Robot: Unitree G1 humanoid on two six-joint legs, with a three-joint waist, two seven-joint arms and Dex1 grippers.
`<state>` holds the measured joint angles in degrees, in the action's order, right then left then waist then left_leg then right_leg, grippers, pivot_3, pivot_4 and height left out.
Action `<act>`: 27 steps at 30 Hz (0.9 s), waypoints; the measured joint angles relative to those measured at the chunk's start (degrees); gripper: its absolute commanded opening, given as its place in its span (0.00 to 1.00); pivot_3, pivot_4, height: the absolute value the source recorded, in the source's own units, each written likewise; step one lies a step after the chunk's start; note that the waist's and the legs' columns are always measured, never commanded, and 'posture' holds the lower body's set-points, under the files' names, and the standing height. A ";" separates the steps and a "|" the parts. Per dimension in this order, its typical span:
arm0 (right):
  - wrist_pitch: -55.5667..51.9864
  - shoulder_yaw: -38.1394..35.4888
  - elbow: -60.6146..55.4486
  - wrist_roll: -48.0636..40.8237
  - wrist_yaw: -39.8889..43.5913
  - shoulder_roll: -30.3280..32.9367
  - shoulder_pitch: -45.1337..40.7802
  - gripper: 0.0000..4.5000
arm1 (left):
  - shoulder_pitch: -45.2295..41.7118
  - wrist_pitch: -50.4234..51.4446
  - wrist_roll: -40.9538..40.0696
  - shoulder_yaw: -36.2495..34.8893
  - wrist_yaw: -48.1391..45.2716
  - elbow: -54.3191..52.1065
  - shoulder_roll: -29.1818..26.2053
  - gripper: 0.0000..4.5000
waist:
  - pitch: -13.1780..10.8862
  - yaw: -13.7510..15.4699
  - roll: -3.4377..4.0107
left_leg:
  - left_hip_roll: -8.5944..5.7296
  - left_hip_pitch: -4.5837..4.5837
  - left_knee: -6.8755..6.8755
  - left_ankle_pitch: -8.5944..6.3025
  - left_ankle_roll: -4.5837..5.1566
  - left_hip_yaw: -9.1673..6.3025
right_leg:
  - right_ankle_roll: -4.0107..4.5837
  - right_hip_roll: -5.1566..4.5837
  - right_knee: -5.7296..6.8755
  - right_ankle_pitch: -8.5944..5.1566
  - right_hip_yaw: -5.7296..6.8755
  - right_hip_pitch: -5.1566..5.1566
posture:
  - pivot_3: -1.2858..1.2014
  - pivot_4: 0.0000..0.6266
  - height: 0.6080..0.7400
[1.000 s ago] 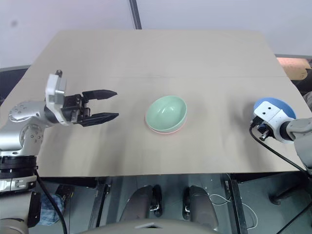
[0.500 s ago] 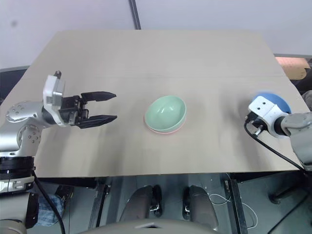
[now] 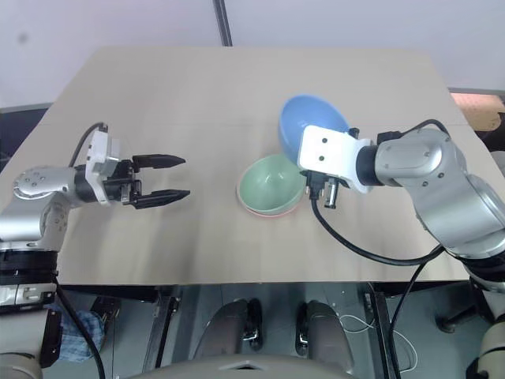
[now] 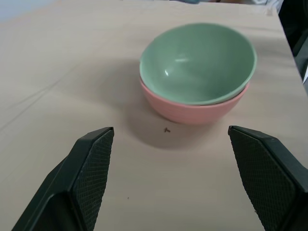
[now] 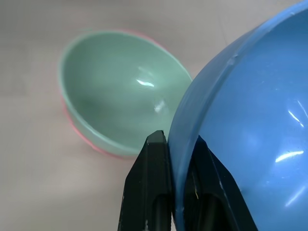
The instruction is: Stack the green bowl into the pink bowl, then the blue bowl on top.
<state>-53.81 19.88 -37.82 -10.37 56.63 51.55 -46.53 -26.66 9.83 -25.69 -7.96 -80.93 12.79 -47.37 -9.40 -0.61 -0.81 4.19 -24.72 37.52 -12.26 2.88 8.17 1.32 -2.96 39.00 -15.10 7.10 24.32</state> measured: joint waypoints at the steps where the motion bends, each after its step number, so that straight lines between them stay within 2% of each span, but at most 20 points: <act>1: 0.07 0.63 -0.24 -0.17 0.34 -0.27 -0.44 0.02 | -0.46 -0.62 0.85 0.34 -0.01 0.50 0.00 0.90 | 0.00 -0.06 0.00 | 0.00 0.01 0.00 0.00 0.00 0.00 | 0.00 0.00 0.01 0.00 0.00 0.00 | 0.52 0.24 1.00; 7: 1.28 6.21 -1.97 0.94 0.93 -1.35 -2.79 0.02 | -1.06 -2.55 3.21 2.17 -1.07 2.97 -0.21 0.90 | 0.00 -0.29 0.00 | 0.02 0.01 0.01 0.00 -0.01 0.05 | 0.02 0.01 0.05 0.01 -0.03 0.03 | 0.52 0.24 1.00; 9: 2.73 7.80 -1.98 1.73 1.30 -1.35 -2.78 0.20 | -1.31 -2.77 3.21 2.18 -1.44 3.00 -0.21 0.90 | 0.00 -0.22 0.00 | 0.02 0.00 0.03 0.00 -0.01 0.05 | 0.01 0.00 0.05 0.01 -0.03 0.03 | 0.52 0.24 1.00; 10: 3.28 8.58 -2.02 2.20 1.42 -1.42 -2.78 0.23 | -1.39 -2.83 3.21 2.17 -1.56 3.01 -0.22 0.90 | 0.00 -0.17 0.00 | 0.01 0.01 0.04 0.00 -0.01 0.04 | 0.01 0.00 0.06 0.01 -0.03 0.02 | 0.52 0.24 1.00; 14: 4.49 9.28 -2.09 3.24 1.54 -2.30 -2.78 0.70 | -1.40 -2.84 3.22 2.18 -1.90 3.19 -0.22 0.90 | 0.00 -0.18 0.00 | 0.02 0.01 0.10 0.00 -0.01 0.04 | 0.01 0.00 0.11 0.01 -0.03 0.02 | 0.52 0.24 1.00; 15: 4.53 9.33 -2.09 3.35 1.53 -2.36 -2.78 0.74 | -1.40 -2.84 3.22 2.18 -1.95 3.19 -0.21 0.90 | 0.00 -0.18 0.00 | 0.02 0.01 0.10 0.00 -0.01 0.04 | 0.01 0.00 0.12 0.01 -0.03 0.02 | 0.52 0.24 1.00; 19: 3.49 8.43 -1.90 2.64 1.69 -2.99 -3.19 0.74 | -1.38 -2.44 3.00 2.17 -2.72 3.17 -0.22 0.90 | 0.00 -0.18 0.00 | 0.02 0.01 0.17 0.00 0.00 0.04 | 0.01 0.00 0.19 0.01 -0.03 0.03 | 0.52 0.24 1.00; 22: 1.25 0.11 -0.62 -1.93 3.22 -1.80 -2.93 0.74 | -1.26 -1.61 2.93 2.13 -2.78 2.49 -0.30 0.90 | 0.00 -0.03 -0.01 | 0.02 0.00 0.25 0.00 0.00 0.02 | 0.02 -0.01 0.22 0.01 -0.02 0.01 | 0.52 0.24 1.00; 24: 1.16 -4.38 0.70 -3.51 3.73 0.19 -0.52 0.74 | -0.90 -1.40 2.90 1.82 -2.75 2.25 -0.56 0.90 | 0.06 0.15 -0.10 | 0.02 0.00 0.27 -0.01 0.01 -0.02 | 0.04 -0.03 0.20 0.02 0.02 -0.04 | 0.52 0.24 1.00; 27: 2.27 -10.43 2.16 -5.50 4.28 3.62 9.51 0.74 | 0.38 -0.20 2.82 1.45 -1.89 1.22 -0.80 0.90 | 0.10 0.20 -0.17 | 0.01 -0.01 0.27 -0.02 0.03 -0.03 | 0.03 -0.05 0.19 0.01 0.02 -0.04 | 0.52 0.24 1.00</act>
<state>-51.54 9.45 -35.66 -15.87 60.90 55.18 -37.02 -26.28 9.63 -22.87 -6.51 -82.82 14.01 -48.17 -9.29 -0.41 -0.98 4.19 -24.73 37.79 -12.28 2.91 8.15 1.35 -3.01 39.19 -15.09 7.12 24.27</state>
